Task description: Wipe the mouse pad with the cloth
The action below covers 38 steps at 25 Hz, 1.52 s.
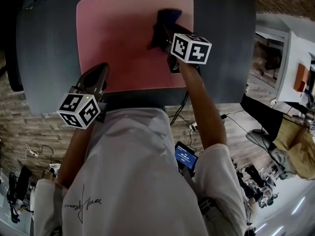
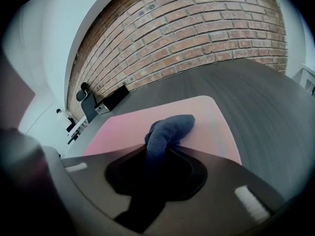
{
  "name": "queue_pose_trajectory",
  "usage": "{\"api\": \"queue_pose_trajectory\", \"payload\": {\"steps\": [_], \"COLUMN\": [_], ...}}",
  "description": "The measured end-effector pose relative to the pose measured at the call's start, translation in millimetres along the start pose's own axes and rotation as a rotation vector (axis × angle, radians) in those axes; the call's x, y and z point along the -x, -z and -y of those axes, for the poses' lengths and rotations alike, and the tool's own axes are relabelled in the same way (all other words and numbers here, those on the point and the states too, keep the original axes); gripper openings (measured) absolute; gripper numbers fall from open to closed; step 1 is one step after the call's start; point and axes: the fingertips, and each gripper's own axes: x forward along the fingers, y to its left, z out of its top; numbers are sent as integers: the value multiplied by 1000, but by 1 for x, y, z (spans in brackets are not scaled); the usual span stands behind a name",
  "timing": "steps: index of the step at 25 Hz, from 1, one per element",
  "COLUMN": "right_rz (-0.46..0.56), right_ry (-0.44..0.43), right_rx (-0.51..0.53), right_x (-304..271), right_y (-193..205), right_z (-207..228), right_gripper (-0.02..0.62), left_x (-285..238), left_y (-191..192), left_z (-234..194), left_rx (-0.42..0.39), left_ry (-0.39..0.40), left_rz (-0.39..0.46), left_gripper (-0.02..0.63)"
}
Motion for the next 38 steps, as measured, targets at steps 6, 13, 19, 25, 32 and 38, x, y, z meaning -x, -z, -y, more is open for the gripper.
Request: {"api": "queue_pose_trajectory", "payload": {"steps": [6, 13, 19, 25, 32, 38], "right_rz": [0, -9, -10, -15, -17, -19], "right_ry": [-3, -5, -12, -24, -30, -37], "right_rx": [10, 10, 23, 40, 49, 63], "right_x": [-7, -14, -18, -25, -36, -47], "right_y": [-7, -11, -16, -19, -21, -25], "right_z": [-6, -8, -12, -20, -32, -44], "right_gripper": [78, 78, 78, 78, 78, 78], "left_x": [1, 2, 3, 7, 14, 18], "left_y": [-3, -1, -1, 2, 2, -5], "left_z": [-6, -14, -13, -16, -29, -32], "left_rx": [13, 30, 39, 52, 64, 112], "left_ry": [-6, -26, -32, -42, -63, -48], "left_rz": [5, 4, 12, 16, 29, 66], "left_gripper": [5, 5, 6, 6, 6, 6]}}
